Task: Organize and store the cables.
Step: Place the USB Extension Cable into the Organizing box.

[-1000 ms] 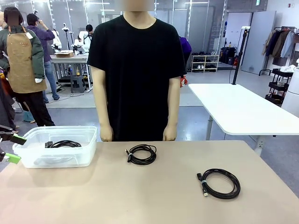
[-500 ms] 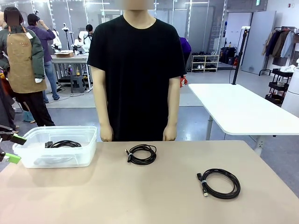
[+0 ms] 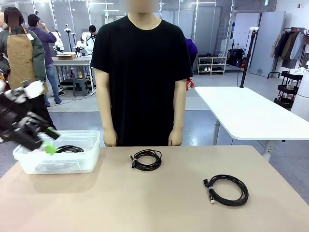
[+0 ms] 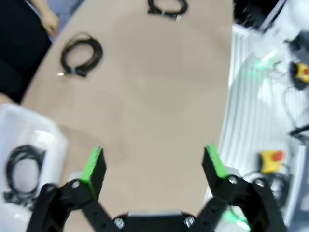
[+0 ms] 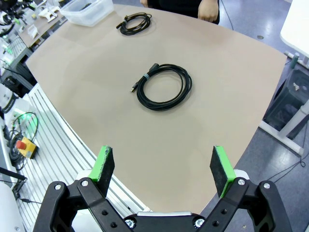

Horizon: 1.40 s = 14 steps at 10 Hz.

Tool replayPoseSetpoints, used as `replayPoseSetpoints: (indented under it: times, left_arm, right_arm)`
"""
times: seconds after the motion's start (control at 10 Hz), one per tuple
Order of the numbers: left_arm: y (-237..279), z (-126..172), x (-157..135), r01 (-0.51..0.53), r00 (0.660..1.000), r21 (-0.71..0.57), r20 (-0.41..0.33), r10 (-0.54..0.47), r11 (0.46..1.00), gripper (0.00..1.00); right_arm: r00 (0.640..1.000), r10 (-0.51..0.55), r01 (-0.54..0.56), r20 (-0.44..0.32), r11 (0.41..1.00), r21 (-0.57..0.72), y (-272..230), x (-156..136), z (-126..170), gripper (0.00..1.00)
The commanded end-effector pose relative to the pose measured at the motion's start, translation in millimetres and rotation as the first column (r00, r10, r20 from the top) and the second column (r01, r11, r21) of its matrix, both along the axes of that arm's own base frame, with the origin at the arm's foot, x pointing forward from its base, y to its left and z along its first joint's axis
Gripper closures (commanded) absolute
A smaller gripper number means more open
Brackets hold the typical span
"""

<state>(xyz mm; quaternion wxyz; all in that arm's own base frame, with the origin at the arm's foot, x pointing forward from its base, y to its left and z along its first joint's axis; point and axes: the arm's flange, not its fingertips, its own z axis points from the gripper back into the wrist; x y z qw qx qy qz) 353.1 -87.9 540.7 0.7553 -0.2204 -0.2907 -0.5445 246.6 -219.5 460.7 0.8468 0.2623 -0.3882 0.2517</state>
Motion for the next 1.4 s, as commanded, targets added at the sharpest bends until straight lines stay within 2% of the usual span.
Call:
replayPoseSetpoints:
  times: [0.0, 0.1, 0.2, 0.3, 0.5, 0.6, 0.9, 1.0, 1.1, 1.3]
  left_arm:
    - [-46.9, 25.8, 28.9, -0.046, 0.994, 0.083, -0.099, 0.054, 0.996, 0.00]
    - [-77.6, 28.5, 34.3, -0.081, 0.987, 0.135, -0.131, 0.099, 0.988, 0.00]
    - [-106.9, 27.8, 39.1, -0.154, 0.978, 0.195, -0.111, 0.177, 0.969, 0.00]
    - [-136.2, 23.9, 47.8, -0.192, 0.965, 0.251, -0.127, 0.229, 0.949, 0.00]
    - [-176.3, -1.8, 80.3, -0.319, 0.917, 0.331, -0.127, 0.377, 0.888, 0.00]
    - [-187.4, -14.2, 95.6, -0.375, 0.895, 0.353, -0.104, 0.435, 0.857, 0.00]
    - [-199.4, -30.1, 114.0, -0.406, 0.877, 0.385, -0.093, 0.472, 0.829, 0.00]
    - [-193.6, -28.8, 110.0, -0.370, 0.910, 0.386, -0.031, 0.413, 0.845, 0.00]
    - [-192.8, -38.7, 110.0, -0.390, 0.883, 0.379, -0.106, 0.458, 0.839, 0.00]
    - [-192.8, -38.7, 110.0, -0.390, 0.883, 0.379, -0.106, 0.458, 0.839, 0.00]
  right_arm:
    - [1.000, 0.009, -0.009, 0.014, 1.000, -0.003, -1.3, -1.3, 0.1, 0.00]
    - [1.000, 0.009, -0.009, 0.014, 1.000, -0.003, -1.3, -1.3, 0.1, 0.00]
    - [1.000, 0.009, -0.009, 0.014, 1.000, -0.003, -1.3, -1.3, 0.1, 0.00]
    - [1.000, 0.009, -0.009, 0.014, 1.000, -0.003, -1.3, -1.3, 0.1, 0.00]
    - [1.000, 0.009, -0.009, 0.014, 1.000, -0.003, -1.3, -1.3, 0.1, 0.00]
    - [1.000, 0.009, -0.009, 0.014, 1.000, -0.003, -1.3, -1.3, 0.1, 0.00]
    - [1.000, 0.009, -0.009, 0.014, 1.000, -0.003, -1.3, -1.3, 0.1, 0.00]
    - [1.000, 0.009, -0.009, 0.014, 1.000, -0.003, -1.3, -1.3, 0.1, 0.00]
    - [1.000, 0.009, -0.009, 0.014, 1.000, -0.003, -1.3, -1.3, 0.1, 0.00]
    - [1.000, 0.009, -0.009, 0.014, 1.000, -0.003, -1.3, -1.3, 0.1, 0.00]
